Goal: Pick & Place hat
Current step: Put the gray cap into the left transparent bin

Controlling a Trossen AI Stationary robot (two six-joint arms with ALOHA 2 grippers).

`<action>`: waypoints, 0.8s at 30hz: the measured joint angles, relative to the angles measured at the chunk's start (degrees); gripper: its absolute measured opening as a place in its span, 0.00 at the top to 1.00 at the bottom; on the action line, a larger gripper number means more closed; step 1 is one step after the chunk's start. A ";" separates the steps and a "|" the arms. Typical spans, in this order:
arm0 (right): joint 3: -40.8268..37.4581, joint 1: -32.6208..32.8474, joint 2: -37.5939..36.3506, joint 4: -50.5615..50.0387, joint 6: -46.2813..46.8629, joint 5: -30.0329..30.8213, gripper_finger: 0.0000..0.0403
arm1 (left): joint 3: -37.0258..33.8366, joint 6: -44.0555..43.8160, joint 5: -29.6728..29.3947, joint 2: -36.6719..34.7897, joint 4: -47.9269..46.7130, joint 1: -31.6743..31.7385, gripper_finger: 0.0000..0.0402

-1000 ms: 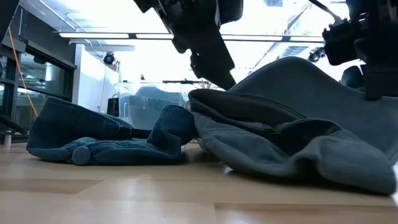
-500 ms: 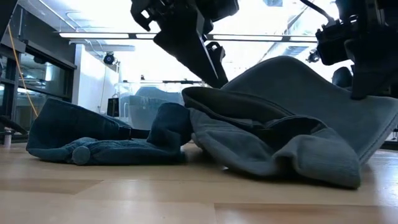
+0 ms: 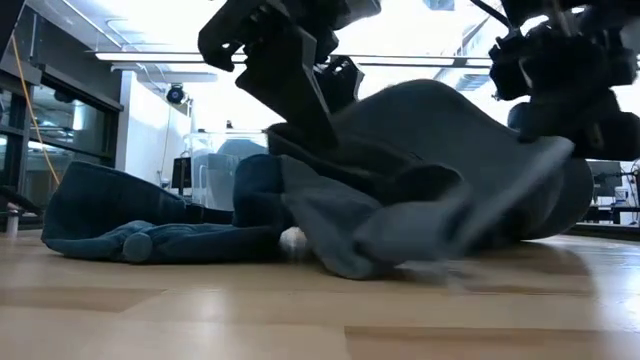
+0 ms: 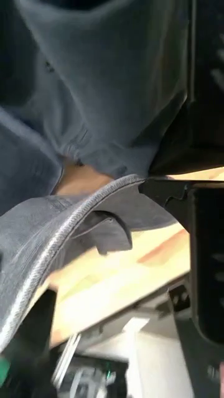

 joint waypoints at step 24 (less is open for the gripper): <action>0.00 -0.45 0.01 3.58 -1.65 -1.82 1.00 | -0.04 -6.38 -11.91 4.46 -3.48 0.54 0.51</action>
